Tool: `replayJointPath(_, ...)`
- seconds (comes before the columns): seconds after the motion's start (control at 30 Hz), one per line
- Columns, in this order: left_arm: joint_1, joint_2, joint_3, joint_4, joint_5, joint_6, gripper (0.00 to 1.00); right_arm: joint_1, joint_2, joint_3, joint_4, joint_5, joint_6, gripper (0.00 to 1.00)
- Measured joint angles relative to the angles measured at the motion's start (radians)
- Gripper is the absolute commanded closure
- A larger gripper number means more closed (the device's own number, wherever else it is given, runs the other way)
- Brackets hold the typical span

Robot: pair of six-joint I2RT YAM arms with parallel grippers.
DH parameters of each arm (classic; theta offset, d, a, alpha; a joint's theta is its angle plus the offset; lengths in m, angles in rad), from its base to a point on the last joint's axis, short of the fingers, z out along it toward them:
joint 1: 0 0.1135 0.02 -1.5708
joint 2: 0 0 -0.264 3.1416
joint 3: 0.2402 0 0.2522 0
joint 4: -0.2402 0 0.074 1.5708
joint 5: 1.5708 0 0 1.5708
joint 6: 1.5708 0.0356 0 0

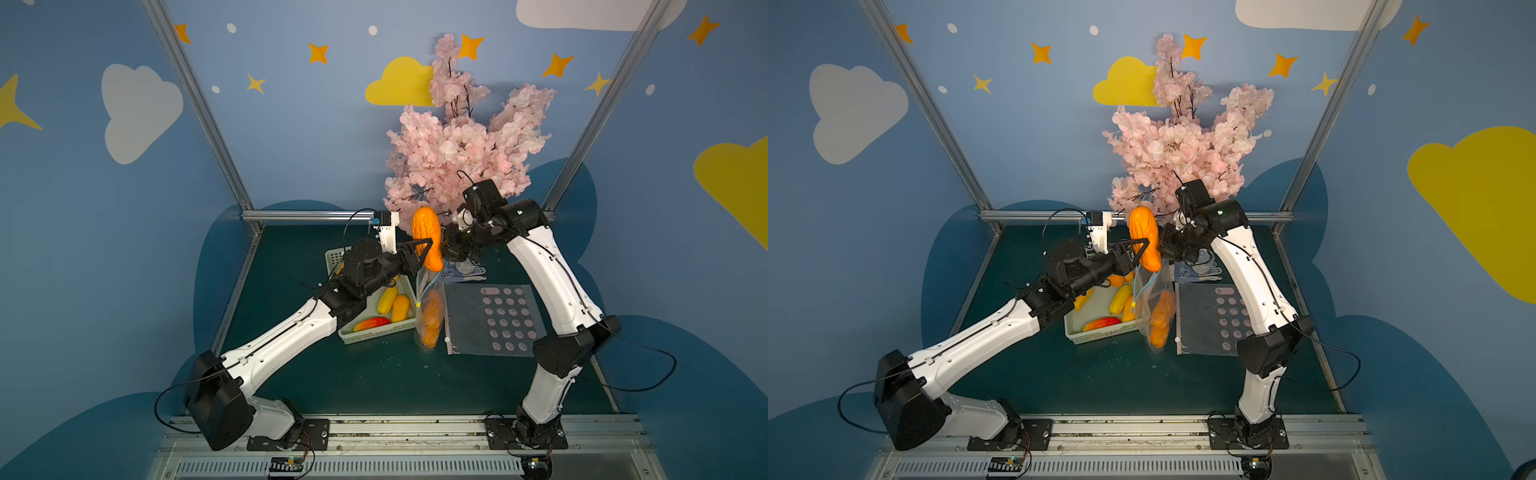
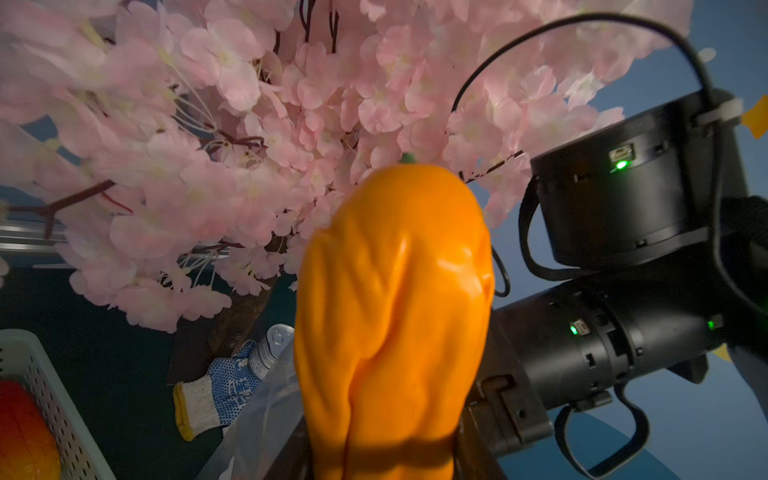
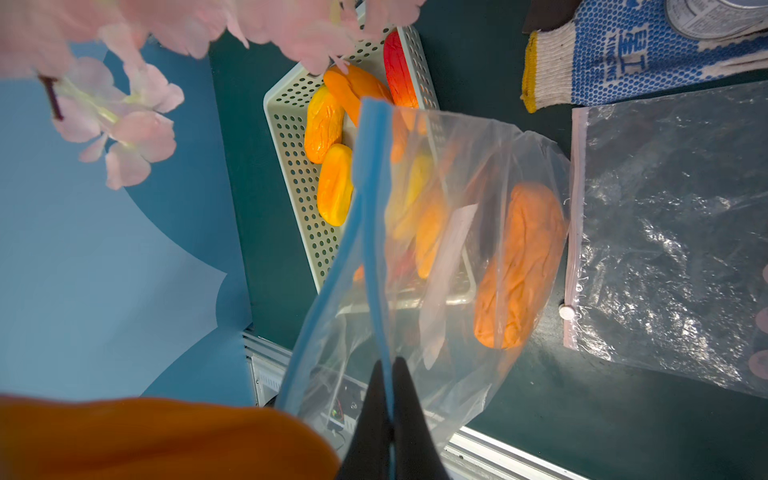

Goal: Place the mango in a zip-top bag and seal the zipper
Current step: Place the mango in the zipper food storage bag, then pick up the mango from the basket.

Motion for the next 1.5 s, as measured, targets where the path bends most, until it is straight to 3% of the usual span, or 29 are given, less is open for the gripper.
replayJointPath(0.27,-0.011,-0.028,-0.019,-0.114,-0.038,0.109,0.72,0.0,0.0,0.0,0.002,-0.009,-0.001,1.0)
replayJointPath(0.5,-0.04,0.003,0.112,-0.331,-0.05,0.22,0.72,0.0,0.0,0.001,0.002,-0.009,-0.001,1.0)
replayJointPath(0.67,-0.088,0.055,0.235,-0.526,-0.105,0.234,0.52,0.0,0.0,0.015,-0.008,-0.005,-0.001,1.0)
replayJointPath(0.77,-0.108,0.077,0.283,-0.64,-0.139,0.22,0.33,-0.002,0.0,0.027,-0.008,-0.004,-0.001,1.0)
replayJointPath(1.0,-0.137,0.119,0.432,-0.854,-0.187,0.206,0.23,-0.001,0.0,0.031,-0.008,-0.005,-0.001,1.0)
replayJointPath(1.2,-0.136,0.128,0.607,-0.972,-0.214,0.19,0.23,-0.001,0.0,0.032,-0.008,-0.005,-0.001,1.0)
replayJointPath(1.37,-0.077,0.107,0.629,-1.031,-0.23,0.127,0.26,-0.001,0.0,0.032,-0.008,0.002,-0.005,1.0)
replayJointPath(1.5,0.086,0.072,0.511,-1.055,-0.217,0.03,0.24,-0.001,-0.001,0.032,-0.008,0.008,-0.005,1.0)
